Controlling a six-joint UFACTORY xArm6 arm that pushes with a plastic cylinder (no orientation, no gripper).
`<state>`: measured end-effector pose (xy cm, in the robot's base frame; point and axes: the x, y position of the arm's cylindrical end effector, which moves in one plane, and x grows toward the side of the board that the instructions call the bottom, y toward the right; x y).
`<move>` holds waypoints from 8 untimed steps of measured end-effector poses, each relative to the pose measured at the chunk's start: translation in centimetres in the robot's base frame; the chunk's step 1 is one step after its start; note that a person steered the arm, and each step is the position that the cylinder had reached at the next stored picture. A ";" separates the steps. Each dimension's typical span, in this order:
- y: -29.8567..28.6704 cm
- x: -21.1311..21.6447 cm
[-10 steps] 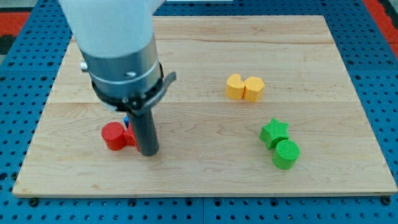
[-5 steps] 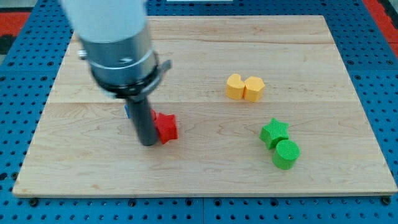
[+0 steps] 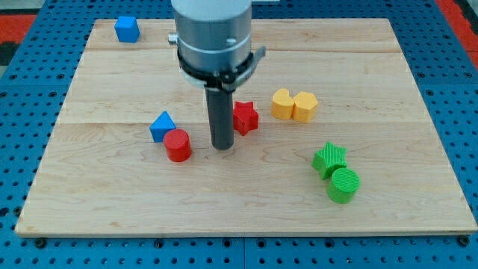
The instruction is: Make a group of yellow and red blocks
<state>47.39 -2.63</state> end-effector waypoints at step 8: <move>6.4 -0.5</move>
<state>46.87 3.80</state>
